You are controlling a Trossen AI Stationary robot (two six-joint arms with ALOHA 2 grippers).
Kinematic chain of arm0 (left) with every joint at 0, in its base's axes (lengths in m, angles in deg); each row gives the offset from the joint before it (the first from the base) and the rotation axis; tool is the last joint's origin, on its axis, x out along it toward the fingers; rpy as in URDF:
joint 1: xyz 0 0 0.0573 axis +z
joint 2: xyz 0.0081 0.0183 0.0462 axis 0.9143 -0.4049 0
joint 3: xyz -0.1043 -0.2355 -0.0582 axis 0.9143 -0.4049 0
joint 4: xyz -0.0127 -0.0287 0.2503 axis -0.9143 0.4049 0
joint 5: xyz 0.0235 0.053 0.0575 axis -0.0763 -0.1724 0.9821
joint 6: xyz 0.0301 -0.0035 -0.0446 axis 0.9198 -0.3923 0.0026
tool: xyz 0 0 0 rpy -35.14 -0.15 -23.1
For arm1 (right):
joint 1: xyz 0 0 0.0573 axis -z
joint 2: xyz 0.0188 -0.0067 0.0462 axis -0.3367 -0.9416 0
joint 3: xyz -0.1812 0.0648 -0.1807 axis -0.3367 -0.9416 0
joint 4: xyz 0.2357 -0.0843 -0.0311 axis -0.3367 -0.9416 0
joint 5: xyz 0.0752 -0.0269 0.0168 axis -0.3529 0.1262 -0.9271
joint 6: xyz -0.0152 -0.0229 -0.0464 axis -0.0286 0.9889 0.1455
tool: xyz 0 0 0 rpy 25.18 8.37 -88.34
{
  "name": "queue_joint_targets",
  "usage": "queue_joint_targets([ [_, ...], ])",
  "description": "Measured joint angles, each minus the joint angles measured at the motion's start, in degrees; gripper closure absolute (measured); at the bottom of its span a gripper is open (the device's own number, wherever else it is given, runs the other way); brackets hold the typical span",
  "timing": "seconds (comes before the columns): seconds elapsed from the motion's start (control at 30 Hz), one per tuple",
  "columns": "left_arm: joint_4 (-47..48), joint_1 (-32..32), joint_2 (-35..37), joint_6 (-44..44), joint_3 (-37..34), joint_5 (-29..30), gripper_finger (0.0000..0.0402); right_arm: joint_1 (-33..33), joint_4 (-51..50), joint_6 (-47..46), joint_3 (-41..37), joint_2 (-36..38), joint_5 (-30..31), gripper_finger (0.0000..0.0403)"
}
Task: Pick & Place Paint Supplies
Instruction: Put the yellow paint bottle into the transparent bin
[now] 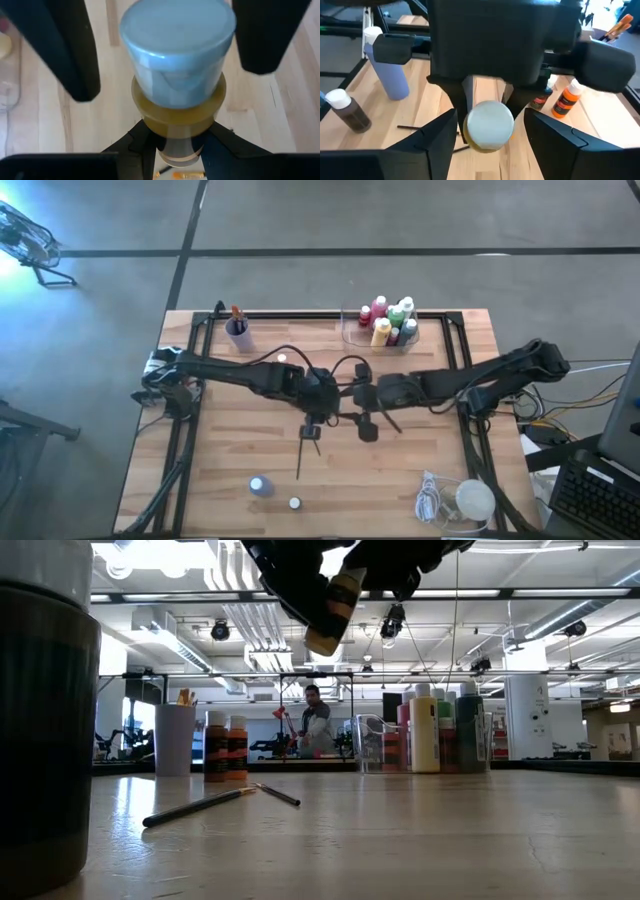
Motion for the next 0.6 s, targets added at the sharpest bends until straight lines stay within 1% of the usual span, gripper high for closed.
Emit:
queue_joint_targets([
  [0.23, 1.57, 0.02, 0.02, -0.42, 0.0, -0.11, 0.028, 0.02, -9.44, 0.25, 7.58, -4.52, -0.12, 0.0154],
  [0.33, 1.78, 0.02, 0.02, -0.7, 0.0, -0.11, 0.028, 0.02, -13.21, 0.44, 10.84, -6.05, 0.1, 0.0152],
  [0.5, 2.59, 0.0, 0.0, -0.87, 0.0, -0.11, 0.028, 0.02, -17.08, 1.29, 14.2, -7.81, 0.15, 0.017],
  [0.6, 3.05, 0.0, 0.01, -0.98, 0.0, -0.11, 0.028, 0.06, -18.79, 1.25, 14.4, -7.75, 0.19, 0.0185],
])
